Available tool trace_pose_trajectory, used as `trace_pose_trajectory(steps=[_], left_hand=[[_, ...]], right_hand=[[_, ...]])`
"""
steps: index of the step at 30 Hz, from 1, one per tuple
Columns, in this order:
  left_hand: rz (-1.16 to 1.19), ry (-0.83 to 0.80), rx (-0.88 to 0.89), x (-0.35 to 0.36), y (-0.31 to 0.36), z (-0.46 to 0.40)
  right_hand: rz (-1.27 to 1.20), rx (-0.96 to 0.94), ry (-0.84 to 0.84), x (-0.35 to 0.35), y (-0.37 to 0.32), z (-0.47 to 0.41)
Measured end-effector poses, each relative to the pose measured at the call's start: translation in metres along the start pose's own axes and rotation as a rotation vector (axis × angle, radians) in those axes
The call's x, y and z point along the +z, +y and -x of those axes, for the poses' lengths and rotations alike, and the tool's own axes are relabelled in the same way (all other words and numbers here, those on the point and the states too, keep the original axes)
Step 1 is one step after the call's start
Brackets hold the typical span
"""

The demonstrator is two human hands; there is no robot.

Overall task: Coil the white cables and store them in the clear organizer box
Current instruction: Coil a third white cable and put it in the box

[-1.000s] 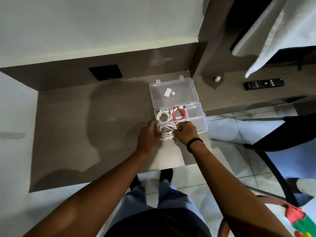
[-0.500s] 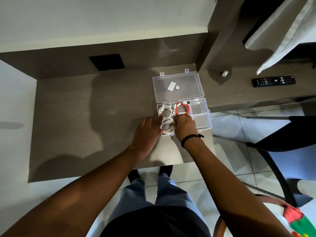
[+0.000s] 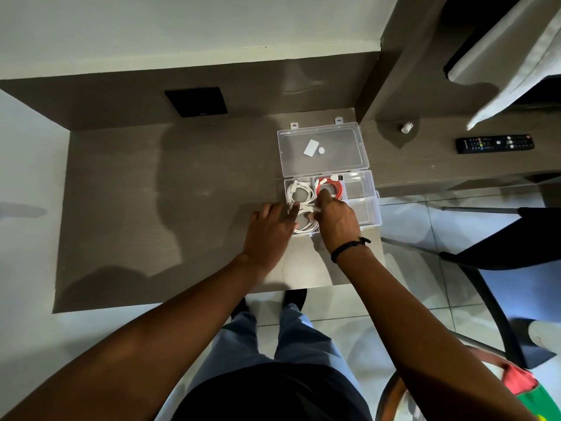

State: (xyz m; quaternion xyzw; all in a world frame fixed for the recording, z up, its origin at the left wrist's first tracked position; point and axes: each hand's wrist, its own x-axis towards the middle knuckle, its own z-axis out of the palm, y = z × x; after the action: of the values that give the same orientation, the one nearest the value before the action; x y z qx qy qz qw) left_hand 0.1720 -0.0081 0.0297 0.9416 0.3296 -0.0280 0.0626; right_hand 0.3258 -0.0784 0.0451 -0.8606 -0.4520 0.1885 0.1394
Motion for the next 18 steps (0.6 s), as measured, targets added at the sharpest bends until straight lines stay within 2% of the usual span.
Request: trace_pose_trajectory(steps=[9,18], left_hand=[[-0.006,-0.102,-0.04,-0.004,0.001,-0.004],[-0.05,-0.058,-0.023,-0.005,0.003,-0.007]], right_hand=[[0.0,0.0,0.179,0.018,0.008,0.011],[0.251,-0.199,0.06,0.016,0.008,0.014]])
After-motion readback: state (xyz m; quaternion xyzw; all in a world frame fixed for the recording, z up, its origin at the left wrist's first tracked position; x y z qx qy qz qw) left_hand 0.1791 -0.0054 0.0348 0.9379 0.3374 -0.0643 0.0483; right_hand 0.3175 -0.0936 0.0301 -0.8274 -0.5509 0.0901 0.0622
